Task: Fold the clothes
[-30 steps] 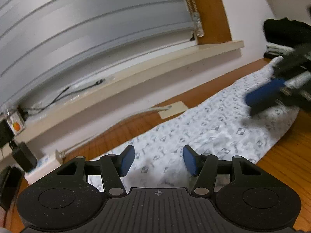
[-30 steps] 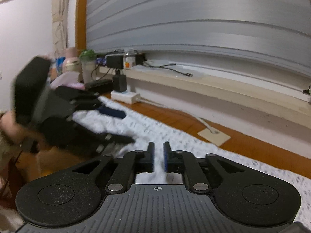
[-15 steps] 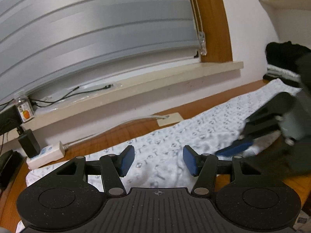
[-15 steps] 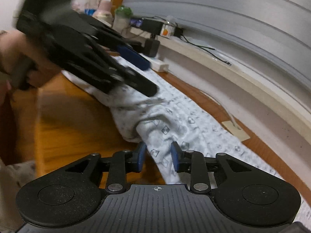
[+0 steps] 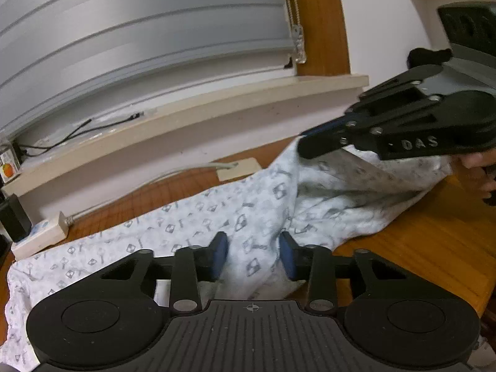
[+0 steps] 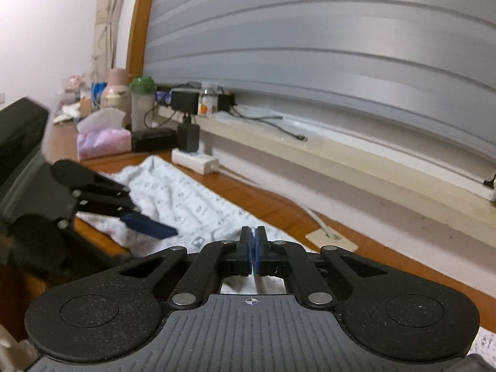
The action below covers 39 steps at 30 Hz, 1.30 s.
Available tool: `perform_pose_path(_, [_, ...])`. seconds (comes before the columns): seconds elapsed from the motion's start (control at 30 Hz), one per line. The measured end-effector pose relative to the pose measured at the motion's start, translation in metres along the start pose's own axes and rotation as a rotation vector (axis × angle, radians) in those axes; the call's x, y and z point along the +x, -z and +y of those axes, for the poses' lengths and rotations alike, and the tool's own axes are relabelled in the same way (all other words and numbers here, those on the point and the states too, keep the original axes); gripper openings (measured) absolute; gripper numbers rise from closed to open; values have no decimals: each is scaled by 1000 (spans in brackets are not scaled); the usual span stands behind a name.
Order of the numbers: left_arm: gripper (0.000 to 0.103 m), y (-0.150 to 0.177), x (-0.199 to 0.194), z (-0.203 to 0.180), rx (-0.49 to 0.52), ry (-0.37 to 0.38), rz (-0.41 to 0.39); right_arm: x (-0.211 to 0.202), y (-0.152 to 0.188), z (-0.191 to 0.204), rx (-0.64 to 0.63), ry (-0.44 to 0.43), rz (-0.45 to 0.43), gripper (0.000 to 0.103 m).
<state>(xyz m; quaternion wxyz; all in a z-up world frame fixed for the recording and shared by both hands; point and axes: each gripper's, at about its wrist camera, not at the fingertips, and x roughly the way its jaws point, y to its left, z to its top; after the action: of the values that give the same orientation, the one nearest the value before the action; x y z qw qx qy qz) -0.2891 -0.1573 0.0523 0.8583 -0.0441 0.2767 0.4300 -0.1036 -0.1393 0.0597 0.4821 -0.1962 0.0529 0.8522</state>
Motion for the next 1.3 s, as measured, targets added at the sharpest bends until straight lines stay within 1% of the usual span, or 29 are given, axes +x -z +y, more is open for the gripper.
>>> perform_pose_path(0.03, [19, 0, -1, 2, -1, 8, -6, 0, 1, 1, -4, 8, 5, 3])
perform_pose_path(0.07, [9, -1, -2, 4, -2, 17, -12, 0, 2, 1, -2, 13, 8, 3])
perform_pose_path(0.23, [9, -8, -14, 15, -26, 33, -33, -7, 4, 6, 21, 15, 6, 7])
perform_pose_path(0.3, [9, -11, -14, 20, -47, 50, -37, -19, 8, 11, 47, -11, 2, 11])
perform_pose_path(0.43, [9, -12, -12, 28, -70, 75, -29, -35, 18, 21, 86, -78, 15, 13])
perform_pose_path(0.53, [9, -13, -8, 30, -76, 86, -21, -36, 23, 33, 78, -118, 48, 16])
perform_pose_path(0.6, [9, -13, -8, 32, -89, 99, -25, -28, 23, 39, 68, -119, 59, 30])
perform_pose_path(0.67, [9, -12, -13, 32, -96, 107, -30, -18, 22, 43, 62, -110, 67, 38])
perform_pose_path(0.7, [9, -11, -15, 33, -99, 110, -33, -11, 22, 43, 67, -103, 73, 39])
perform_pose_path(0.77, [9, -9, -19, 36, -102, 107, -34, 5, 20, 38, 89, -101, 91, 39])
perform_pose_path(0.87, [9, -5, -26, 46, -110, 86, -37, 26, 19, 34, 128, -146, 115, 39])
perform_pose_path(0.93, [9, -2, -29, 56, -121, 63, -32, 34, 17, 39, 118, -174, 118, 24])
perform_pose_path(0.97, [9, 0, -31, 61, -127, 51, -29, 33, 16, 42, 99, -179, 111, 15])
perform_pose_path(1.03, [9, 3, -32, 73, -137, 27, -20, 30, 12, 49, 69, -172, 92, 15])
perform_pose_path(1.2, [9, 5, -24, 95, -145, -10, 6, 11, 7, 50, 50, -150, -18, 18])
perform_pose_path(1.3, [9, 5, -18, 105, -141, -29, 23, 8, 3, 51, 47, -182, -24, 18])
